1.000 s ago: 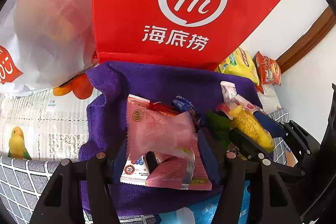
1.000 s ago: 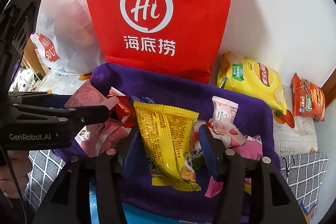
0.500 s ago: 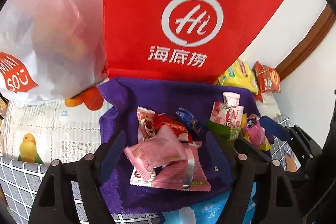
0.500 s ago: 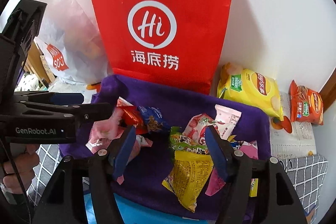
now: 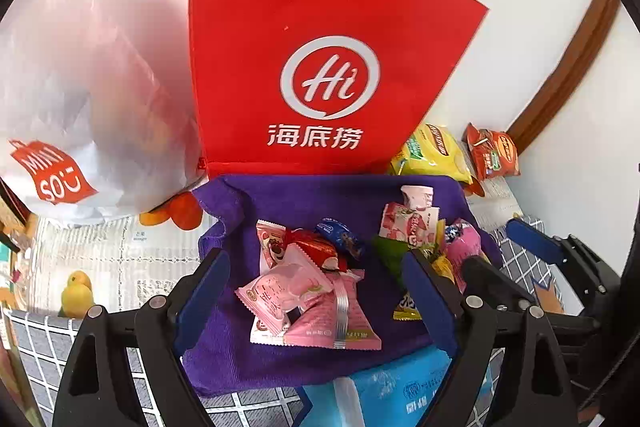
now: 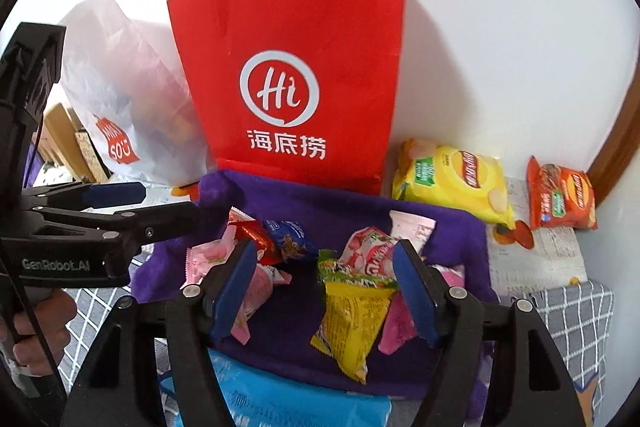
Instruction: Organize snacks
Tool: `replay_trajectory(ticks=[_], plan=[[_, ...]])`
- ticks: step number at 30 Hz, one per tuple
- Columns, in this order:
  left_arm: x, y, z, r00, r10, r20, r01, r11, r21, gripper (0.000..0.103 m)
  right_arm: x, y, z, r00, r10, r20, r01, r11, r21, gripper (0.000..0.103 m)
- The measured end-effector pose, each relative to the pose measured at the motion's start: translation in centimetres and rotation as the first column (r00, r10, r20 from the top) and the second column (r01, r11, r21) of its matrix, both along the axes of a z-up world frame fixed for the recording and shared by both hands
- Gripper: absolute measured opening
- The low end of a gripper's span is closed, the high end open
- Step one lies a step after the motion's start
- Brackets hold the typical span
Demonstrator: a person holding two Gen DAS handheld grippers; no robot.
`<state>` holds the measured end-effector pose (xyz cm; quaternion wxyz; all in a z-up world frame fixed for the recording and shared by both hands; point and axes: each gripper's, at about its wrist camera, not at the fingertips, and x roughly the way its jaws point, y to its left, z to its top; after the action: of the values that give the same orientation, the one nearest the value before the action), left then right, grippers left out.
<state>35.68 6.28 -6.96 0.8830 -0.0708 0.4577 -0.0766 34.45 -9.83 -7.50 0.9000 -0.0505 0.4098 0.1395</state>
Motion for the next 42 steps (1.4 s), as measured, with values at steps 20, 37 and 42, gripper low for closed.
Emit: replay_trajectory(ticks=[20,37,42], plan=[[-10.6,-3.4,5.5,0.994,-0.033,0.105,0.03,0.999,0.036,0.09,-11.5,-4.6,6.0,0.986,-0.153,0.063,0.15,0.987,0.048,0.071],[-25.6,-7.3,7.0,0.967,0.001,0.255,-0.024,0.996,0.087,0.095,-24.4,-7.8,6.9,0.972,-0.199,0.125,0.19,0.978,0.082,0.095],[-28.6,-7.5,6.5,0.965,0.034,0.261,-0.057,0.995,0.082,0.095,-26.7,-8.5,6.6,0.969,-0.22,0.112,0.211,0.974,0.084,0.1]])
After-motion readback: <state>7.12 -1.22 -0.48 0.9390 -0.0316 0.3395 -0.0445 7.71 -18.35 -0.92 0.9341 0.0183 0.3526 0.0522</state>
